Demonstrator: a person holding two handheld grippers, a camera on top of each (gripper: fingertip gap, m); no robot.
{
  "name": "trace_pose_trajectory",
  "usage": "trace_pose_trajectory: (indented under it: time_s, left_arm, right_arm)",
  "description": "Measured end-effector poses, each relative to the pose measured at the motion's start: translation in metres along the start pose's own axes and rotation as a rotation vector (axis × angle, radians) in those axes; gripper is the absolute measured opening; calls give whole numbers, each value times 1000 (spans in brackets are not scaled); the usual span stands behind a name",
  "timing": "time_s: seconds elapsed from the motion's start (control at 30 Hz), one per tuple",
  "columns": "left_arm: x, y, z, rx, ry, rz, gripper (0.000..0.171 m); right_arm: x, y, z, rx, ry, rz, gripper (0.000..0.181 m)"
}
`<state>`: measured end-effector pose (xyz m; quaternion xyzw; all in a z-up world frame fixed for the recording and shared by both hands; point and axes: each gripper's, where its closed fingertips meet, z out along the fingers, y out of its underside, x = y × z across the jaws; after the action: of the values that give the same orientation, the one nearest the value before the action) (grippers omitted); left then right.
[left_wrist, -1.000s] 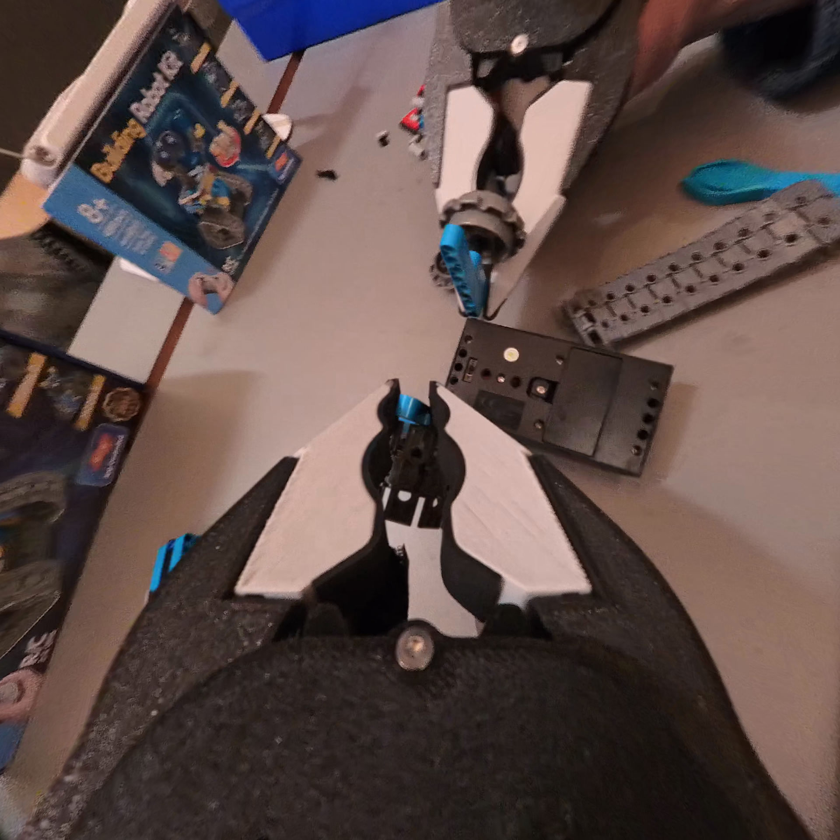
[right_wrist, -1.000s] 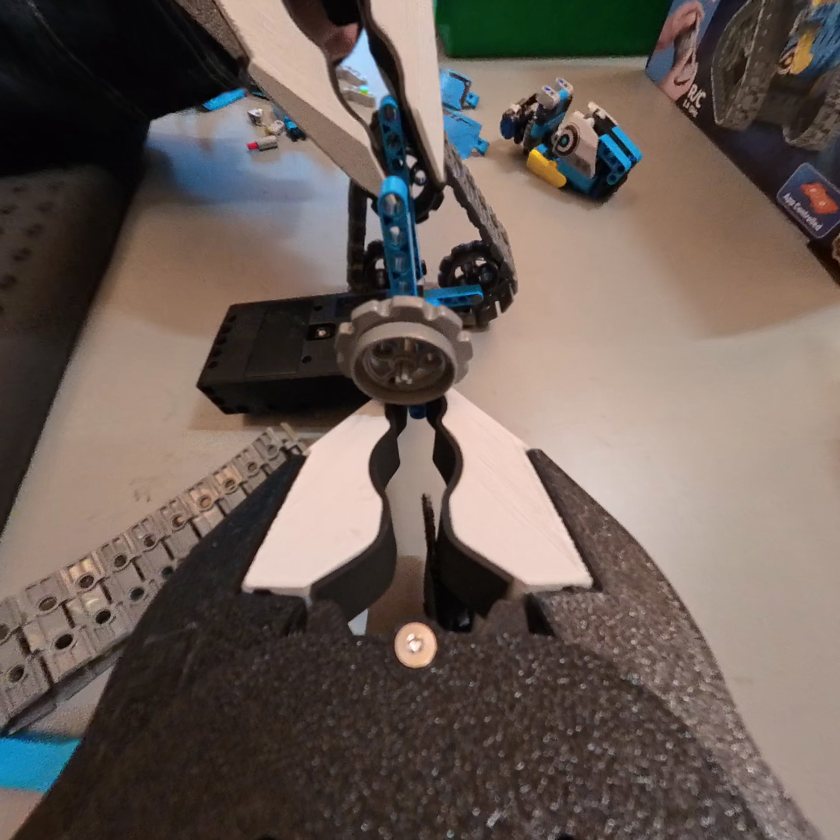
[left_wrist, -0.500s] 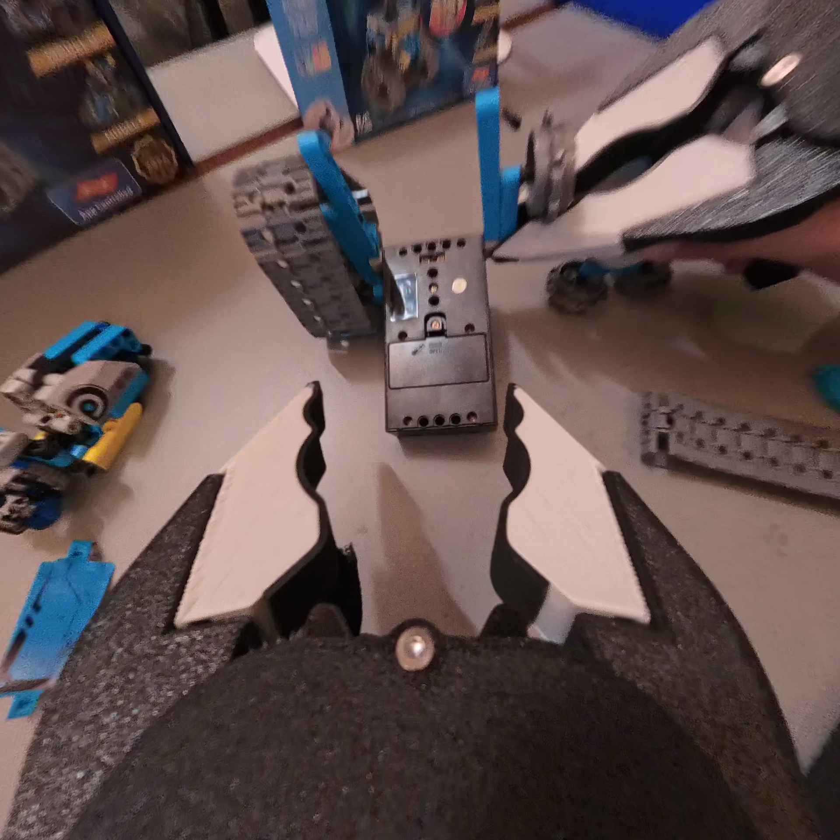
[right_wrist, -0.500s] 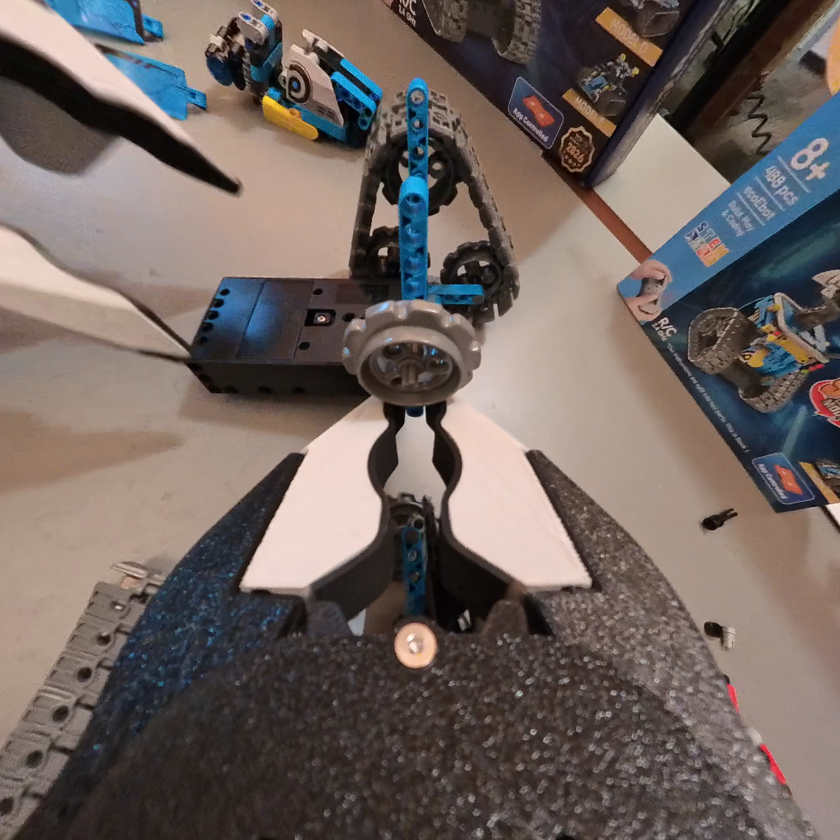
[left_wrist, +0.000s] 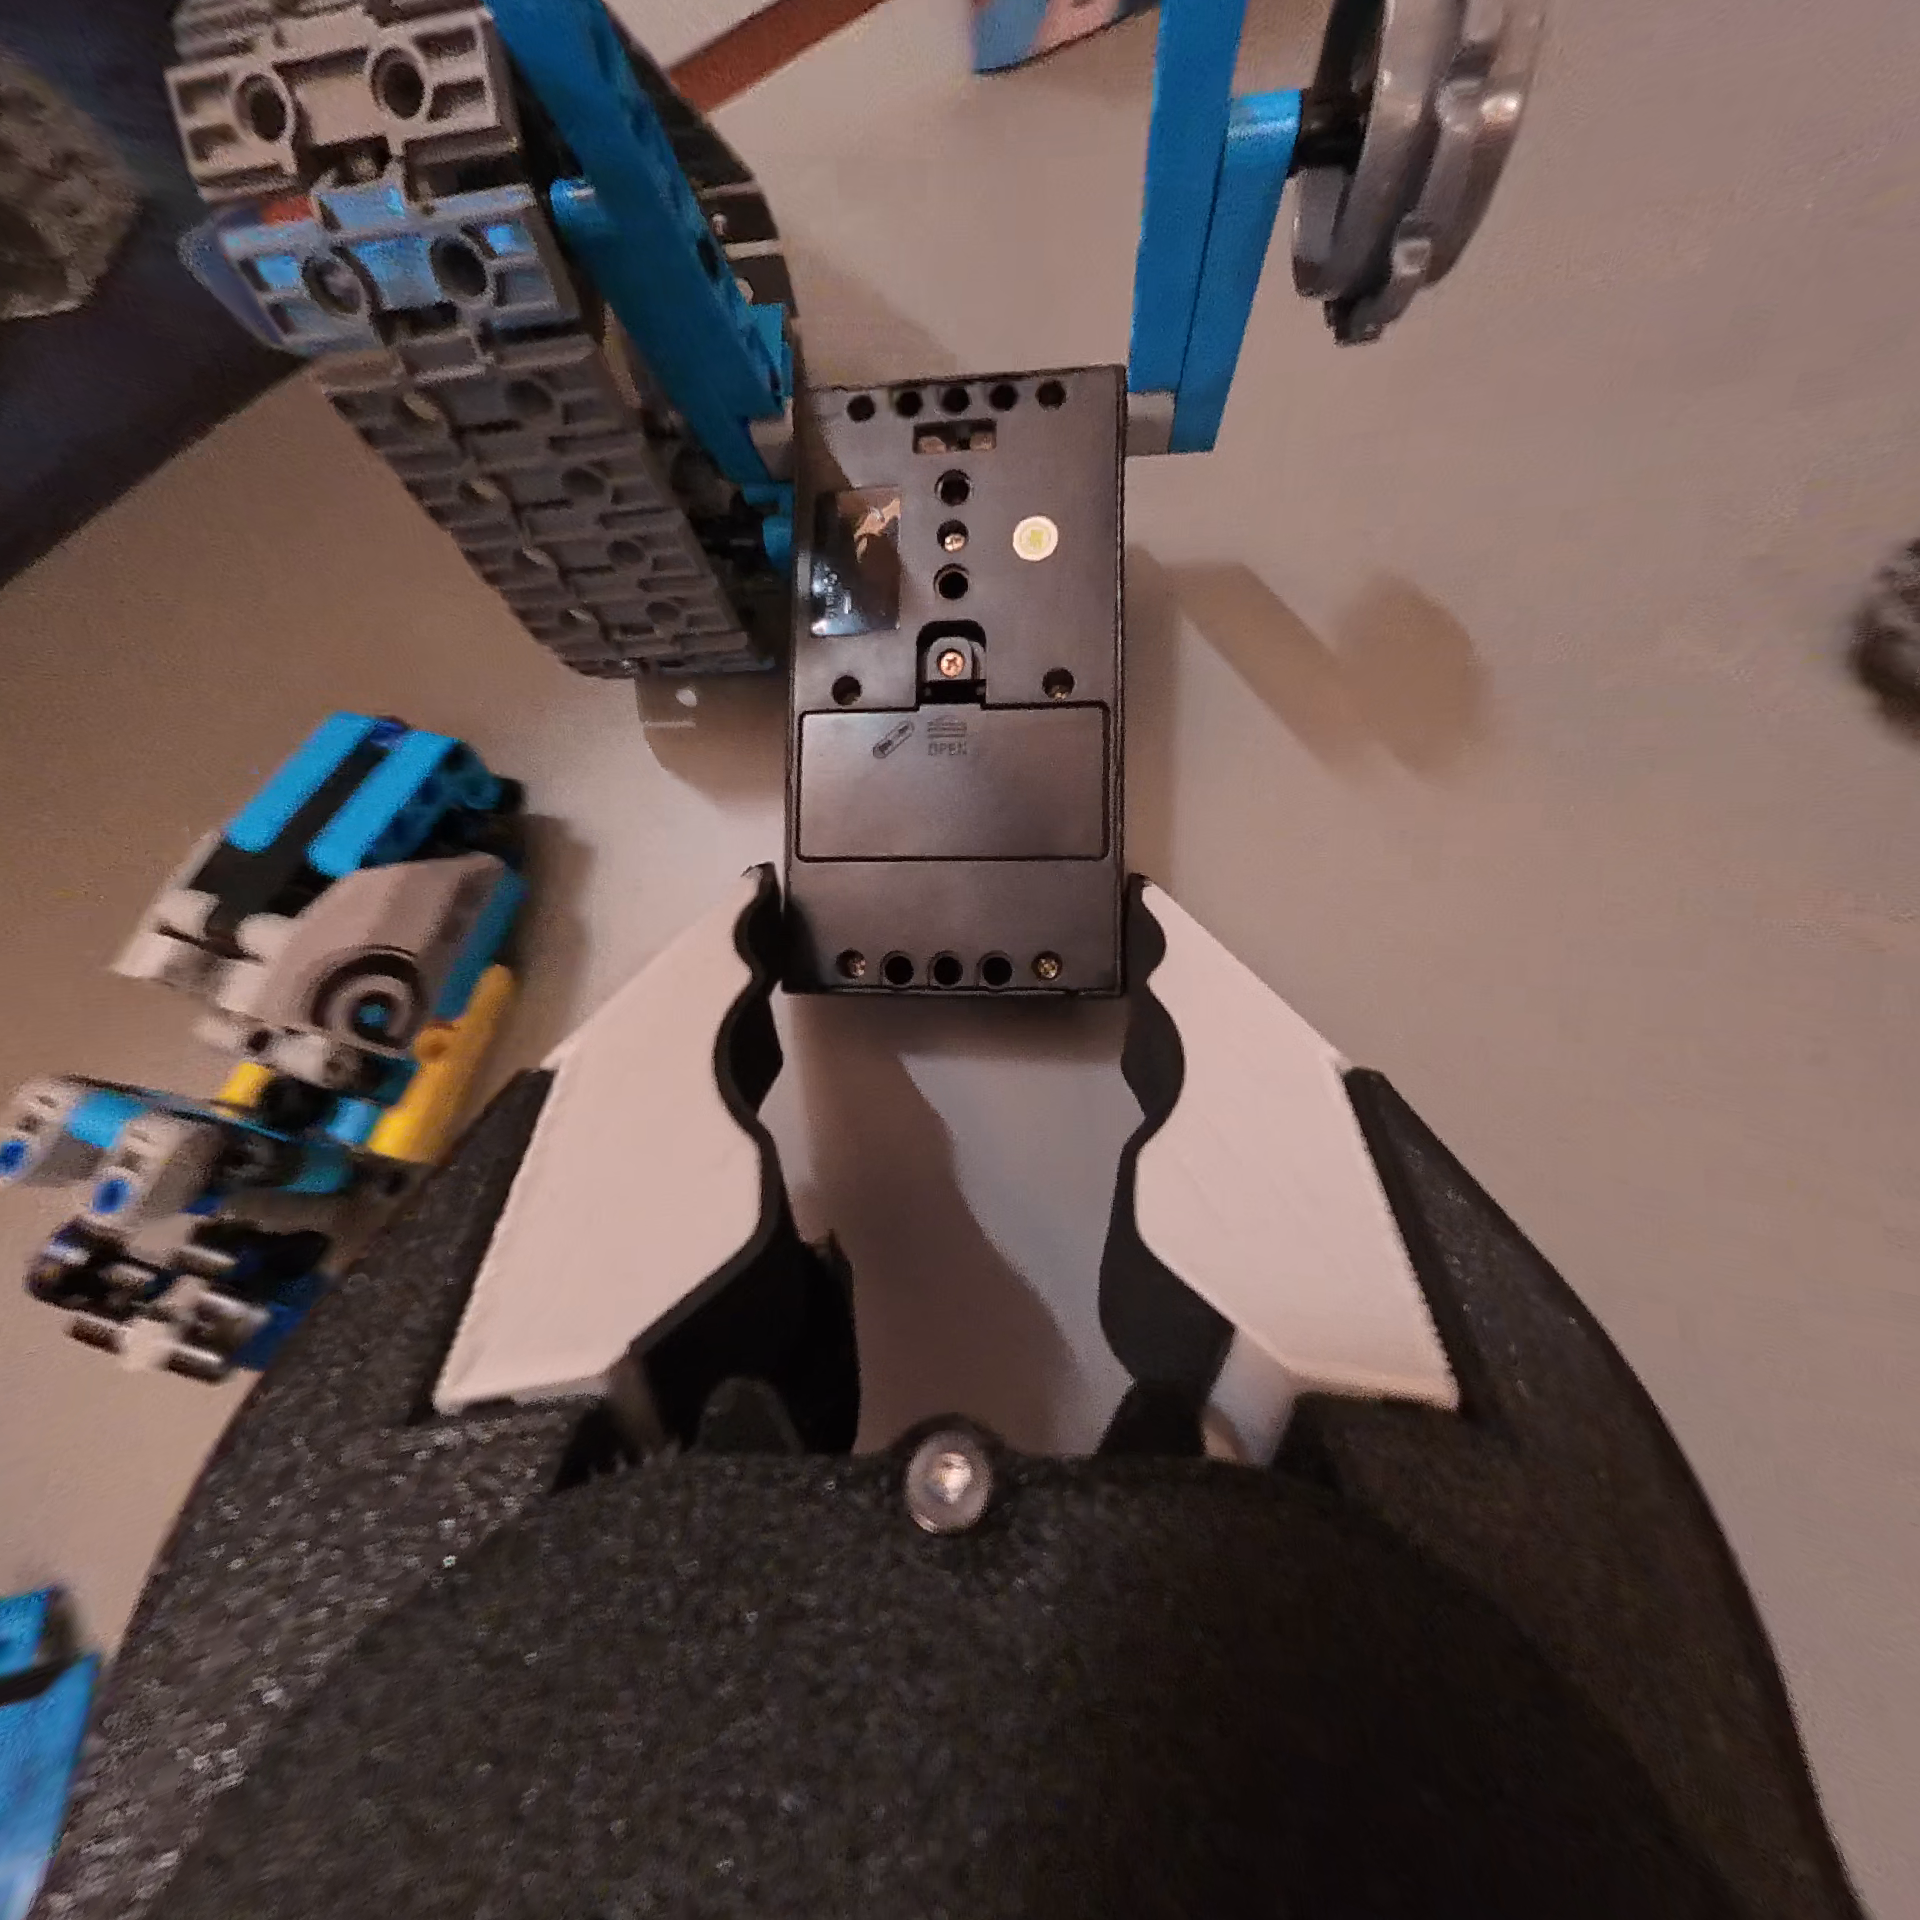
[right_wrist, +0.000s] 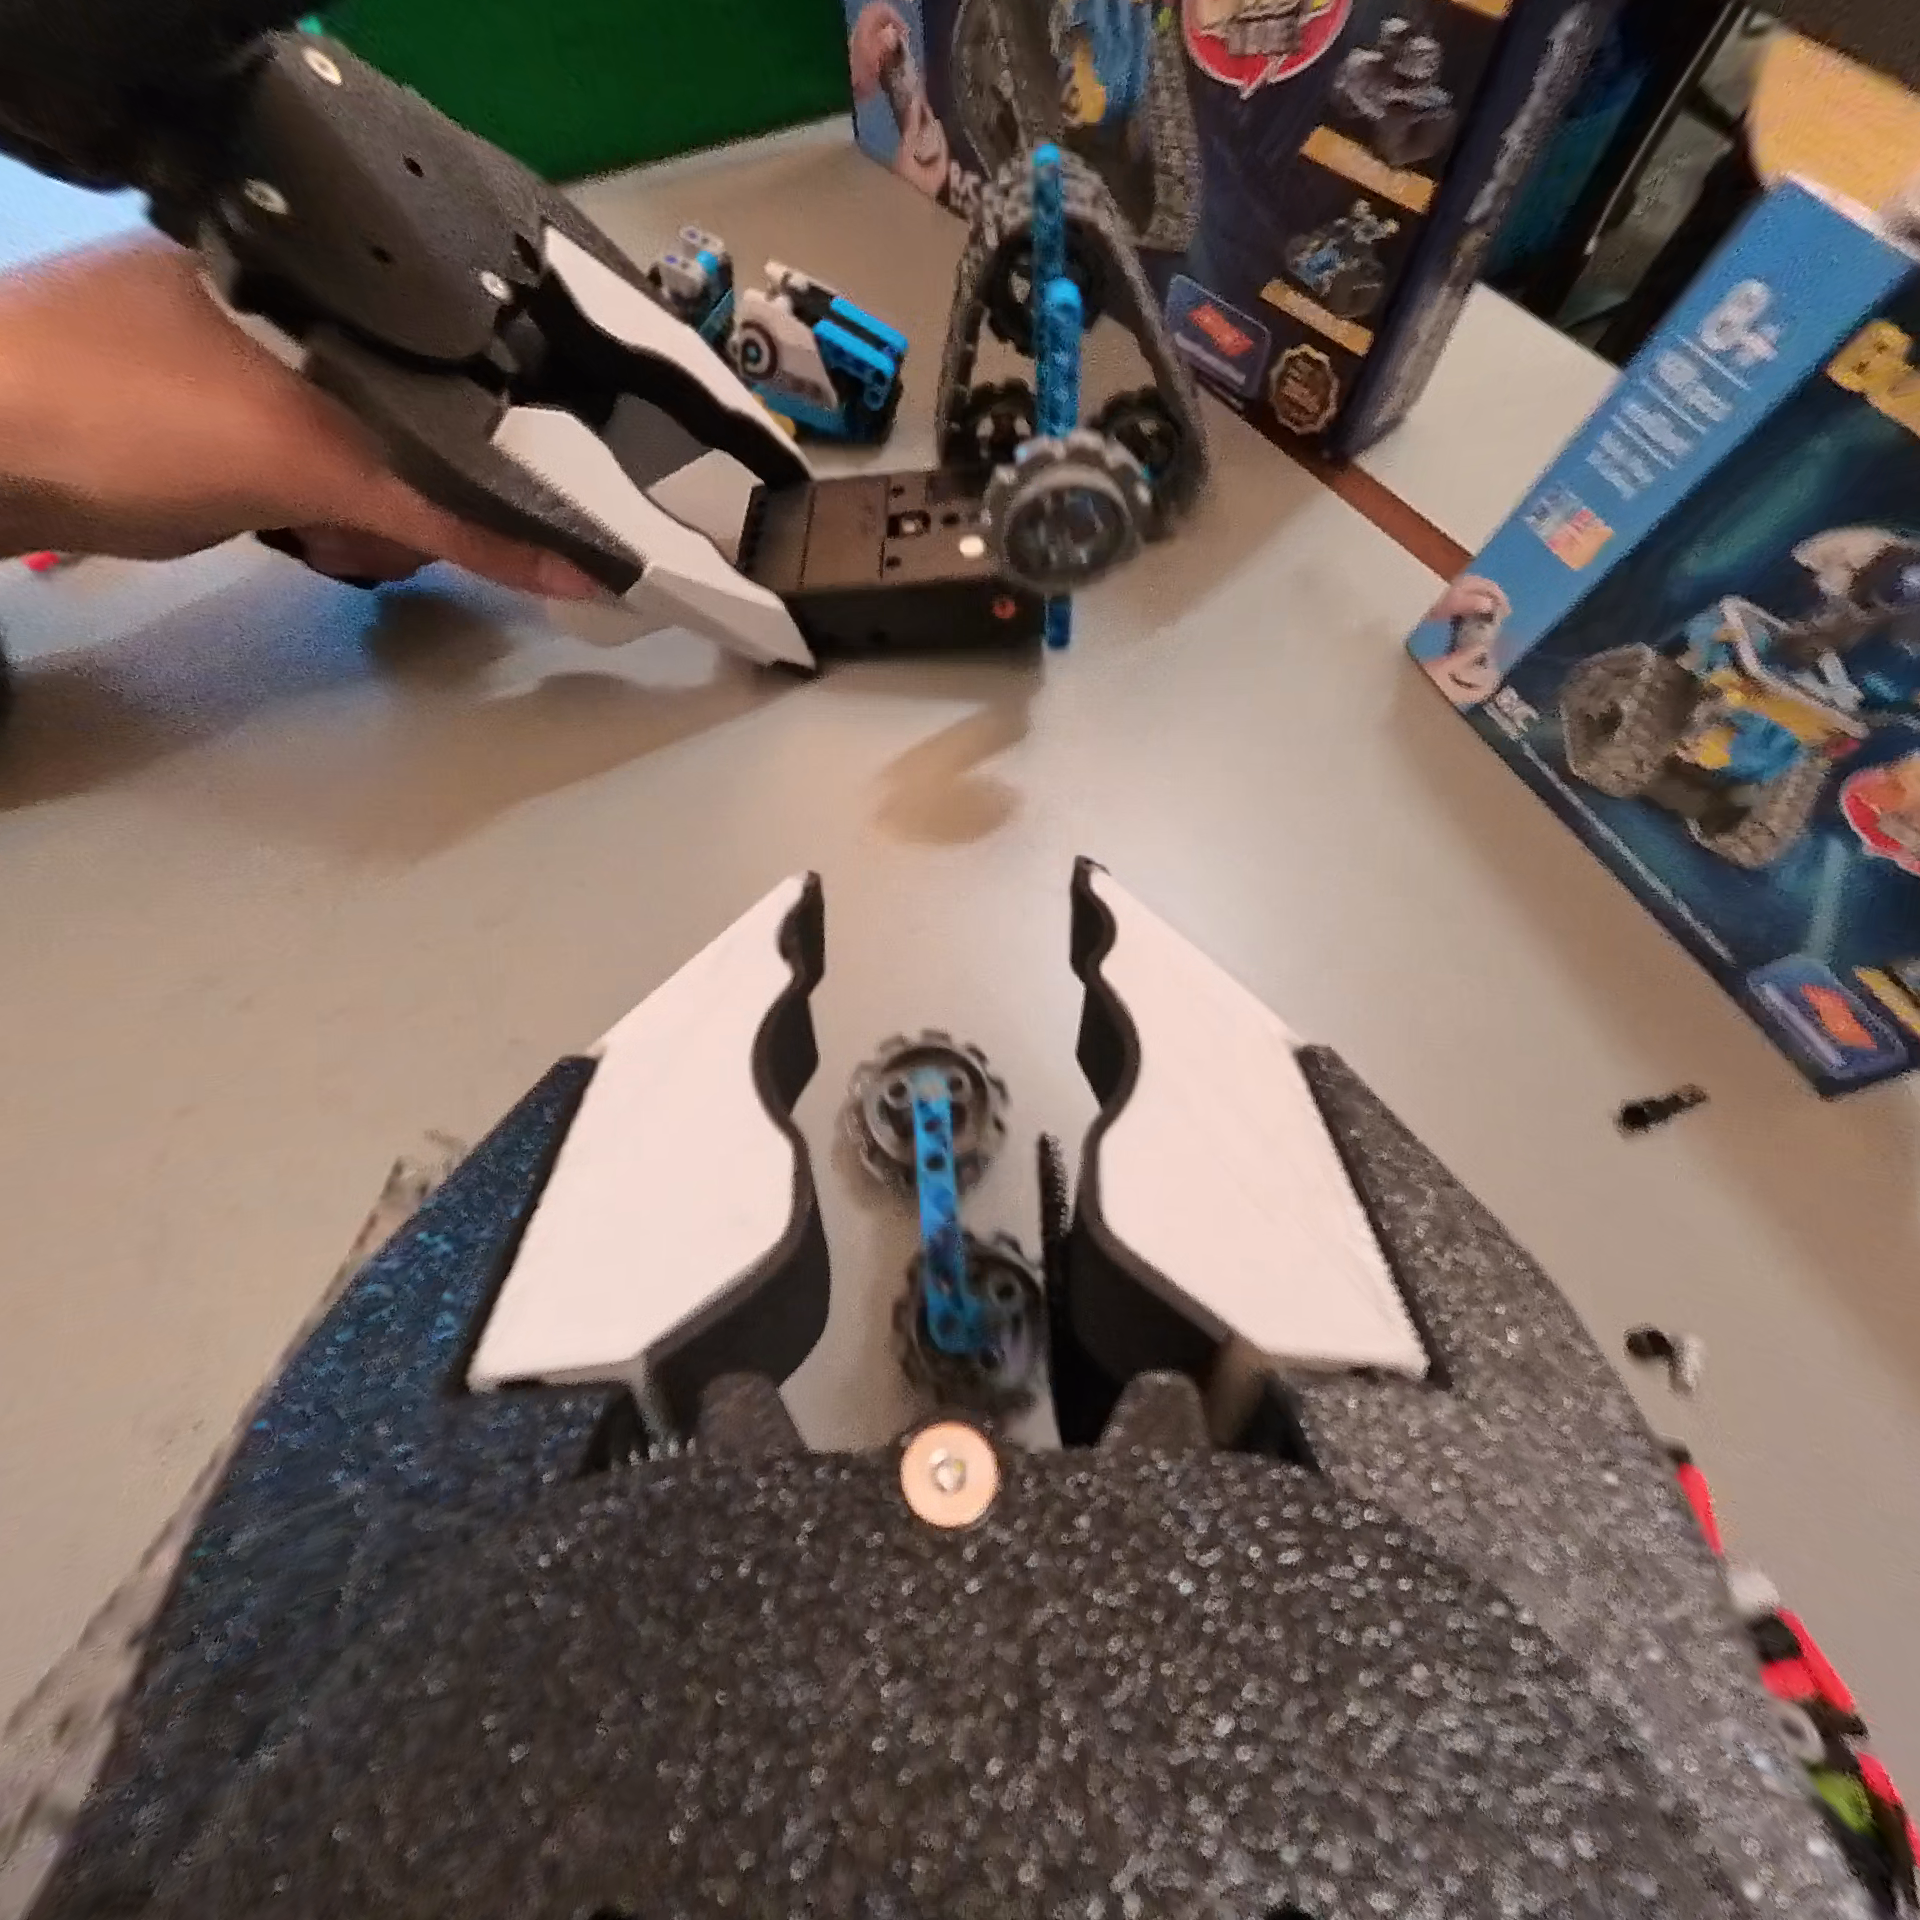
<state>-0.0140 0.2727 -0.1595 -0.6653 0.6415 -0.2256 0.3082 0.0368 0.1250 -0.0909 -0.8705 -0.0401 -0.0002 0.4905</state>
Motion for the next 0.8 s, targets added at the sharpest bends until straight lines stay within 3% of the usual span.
trace_pose_trajectory:
  time_s: [0.2, 0.27, 0.4, 0.47, 0.53, 0.67, 0.8]
  left_arm:
    - [-2, 4, -3, 29, 0, -36, 68]
    - [-5, 5, -14, 62, -15, -77, 90]
    - [-1, -34, -59, 354, -17, -158, 85]
    - [21, -59, -77, 505, 68, -155, 78]
    - [53, -73, -80, 571, 159, -92, 75]
    - [151, -67, -57, 422, 517, 129, 55]
    - [179, -55, -19, 291, 520, 332, 49]
  right_arm:
    - [38, 33, -56, 31, -65, 181, 50]
    - [47, 45, -61, 23, -38, 205, 49]
    - [43, 49, -60, 10, -54, 211, 51]
    - [34, 49, -59, 2, -70, 189, 51]
    - [21, 54, -55, -24, -83, 149, 51]
    - [8, 72, -42, -125, -38, 2, 44]
    - [5, 80, -37, -165, -35, -43, 29]
